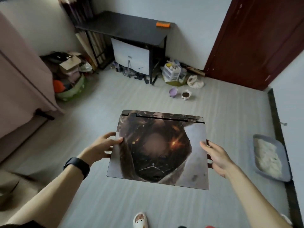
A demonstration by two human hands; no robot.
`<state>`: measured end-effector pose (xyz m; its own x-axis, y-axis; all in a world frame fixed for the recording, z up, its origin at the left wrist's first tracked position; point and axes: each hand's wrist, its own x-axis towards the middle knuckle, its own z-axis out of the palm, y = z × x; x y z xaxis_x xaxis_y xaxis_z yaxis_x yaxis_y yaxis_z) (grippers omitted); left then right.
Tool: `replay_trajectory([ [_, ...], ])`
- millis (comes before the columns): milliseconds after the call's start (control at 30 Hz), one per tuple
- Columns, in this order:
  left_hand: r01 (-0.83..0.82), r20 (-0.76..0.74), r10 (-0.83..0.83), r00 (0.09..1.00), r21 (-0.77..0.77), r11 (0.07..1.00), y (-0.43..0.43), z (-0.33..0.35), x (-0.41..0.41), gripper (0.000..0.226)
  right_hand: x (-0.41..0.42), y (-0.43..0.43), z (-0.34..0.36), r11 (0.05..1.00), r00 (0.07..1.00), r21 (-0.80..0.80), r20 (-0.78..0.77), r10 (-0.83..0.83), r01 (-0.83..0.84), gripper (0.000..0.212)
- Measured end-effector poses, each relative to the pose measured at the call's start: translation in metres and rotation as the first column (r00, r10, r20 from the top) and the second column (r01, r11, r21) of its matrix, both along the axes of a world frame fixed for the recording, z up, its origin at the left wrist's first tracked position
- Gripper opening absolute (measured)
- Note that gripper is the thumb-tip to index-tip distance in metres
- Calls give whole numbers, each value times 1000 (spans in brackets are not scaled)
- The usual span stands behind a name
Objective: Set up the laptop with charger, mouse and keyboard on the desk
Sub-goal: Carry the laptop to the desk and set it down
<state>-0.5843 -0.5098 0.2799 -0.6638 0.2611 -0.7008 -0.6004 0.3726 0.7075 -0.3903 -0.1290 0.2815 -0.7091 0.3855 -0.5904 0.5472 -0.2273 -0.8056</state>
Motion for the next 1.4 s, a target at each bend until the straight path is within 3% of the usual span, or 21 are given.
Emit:
replay_trajectory([
  [500,-214,-131,221,966,63,975,68,65,-273,71,-366,96,54,987,971,44,-179,158,-153,17],
  [633,-300,-156,309,938,73,951,81,75,-340,62,-472,115,66,981,961,37,-200,192,-188,33],
  [767,-370,-164,382,909,100,924,87,72,-417,58,-571,123,70,967,939,44,-230,256,-252,19],
  [900,-383,-167,397,903,109,917,87,65,-508,65,-670,122,63,966,930,59,-259,260,-254,24],
  [1067,-314,-193,329,925,104,944,85,74,-644,53,-790,117,53,984,952,42,-248,178,-173,48],
  [1267,-249,-214,253,944,45,968,91,89,-792,46,-904,114,44,998,965,-15,-255,62,-68,56],
  [1400,-207,-222,205,953,12,978,99,75,-893,53,-987,117,39,999,970,-26,-244,21,-28,14],
])
